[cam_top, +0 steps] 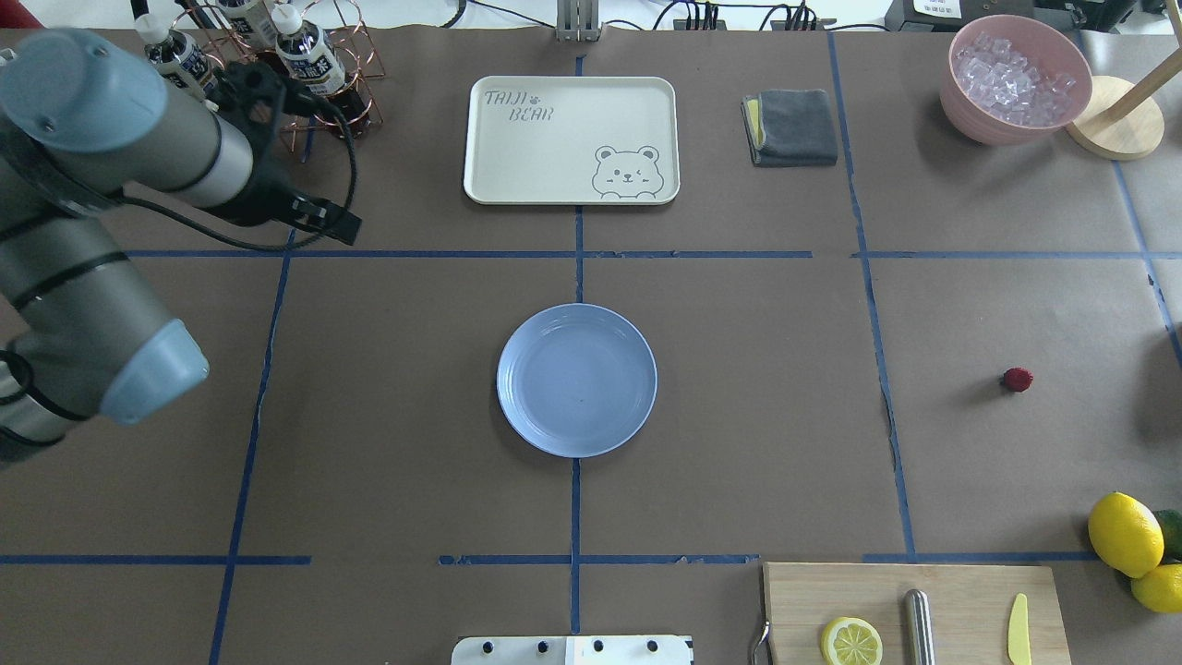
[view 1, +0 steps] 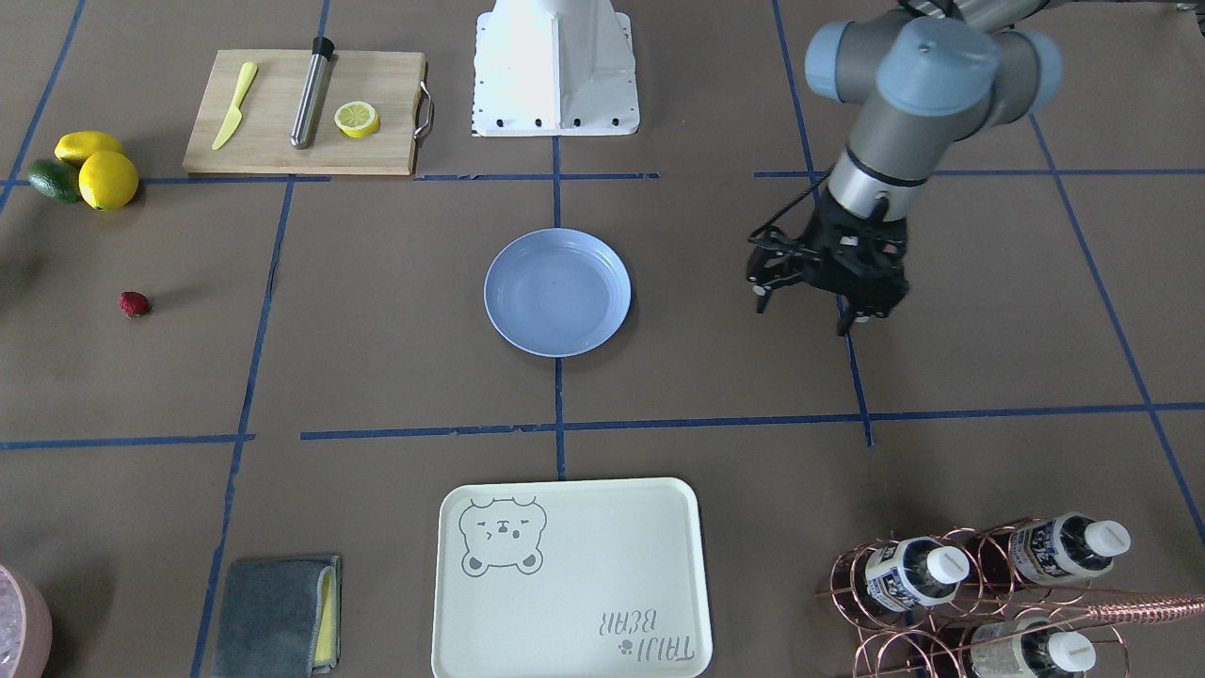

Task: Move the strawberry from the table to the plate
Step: 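Release the plate and withdraw the left arm out of view, then move the right gripper down over the red strawberry and grasp it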

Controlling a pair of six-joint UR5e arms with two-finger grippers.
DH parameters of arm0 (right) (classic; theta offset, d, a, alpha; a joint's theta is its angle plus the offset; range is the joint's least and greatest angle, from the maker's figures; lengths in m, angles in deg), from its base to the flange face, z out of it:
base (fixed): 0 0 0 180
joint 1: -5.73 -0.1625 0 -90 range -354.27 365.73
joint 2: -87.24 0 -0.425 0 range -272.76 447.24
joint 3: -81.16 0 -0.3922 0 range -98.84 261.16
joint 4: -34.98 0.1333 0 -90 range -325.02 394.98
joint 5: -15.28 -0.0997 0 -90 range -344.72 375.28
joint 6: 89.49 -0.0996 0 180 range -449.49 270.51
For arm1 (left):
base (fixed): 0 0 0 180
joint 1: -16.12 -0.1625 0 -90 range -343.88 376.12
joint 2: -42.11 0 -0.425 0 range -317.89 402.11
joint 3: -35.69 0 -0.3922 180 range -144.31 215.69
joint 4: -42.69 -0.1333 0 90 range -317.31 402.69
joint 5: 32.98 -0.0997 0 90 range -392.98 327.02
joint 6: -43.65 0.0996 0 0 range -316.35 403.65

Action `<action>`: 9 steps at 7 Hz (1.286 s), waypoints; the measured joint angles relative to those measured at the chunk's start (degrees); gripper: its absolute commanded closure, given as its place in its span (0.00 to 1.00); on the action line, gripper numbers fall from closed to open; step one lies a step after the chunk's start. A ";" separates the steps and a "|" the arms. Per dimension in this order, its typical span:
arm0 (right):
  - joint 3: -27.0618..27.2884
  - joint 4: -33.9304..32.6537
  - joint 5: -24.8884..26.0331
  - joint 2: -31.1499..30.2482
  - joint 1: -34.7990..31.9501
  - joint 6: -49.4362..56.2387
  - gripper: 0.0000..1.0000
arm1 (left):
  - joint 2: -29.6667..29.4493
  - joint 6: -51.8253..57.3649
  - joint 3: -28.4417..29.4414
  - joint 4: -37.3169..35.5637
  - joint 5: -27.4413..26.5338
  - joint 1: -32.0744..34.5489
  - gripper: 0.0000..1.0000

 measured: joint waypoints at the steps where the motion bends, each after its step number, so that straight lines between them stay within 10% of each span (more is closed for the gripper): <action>1: 0.76 2.20 0.37 0.13 1.84 -0.79 0.00 | 2.54 12.35 0.52 -2.80 3.26 8.18 0.00; 4: 1.48 8.45 0.99 0.69 7.48 -6.97 0.00 | 13.47 37.28 9.62 -5.21 15.20 31.05 0.00; 9: 4.75 10.93 5.49 -1.67 17.75 -19.53 0.00 | 26.74 41.24 10.40 -6.03 22.93 38.35 0.00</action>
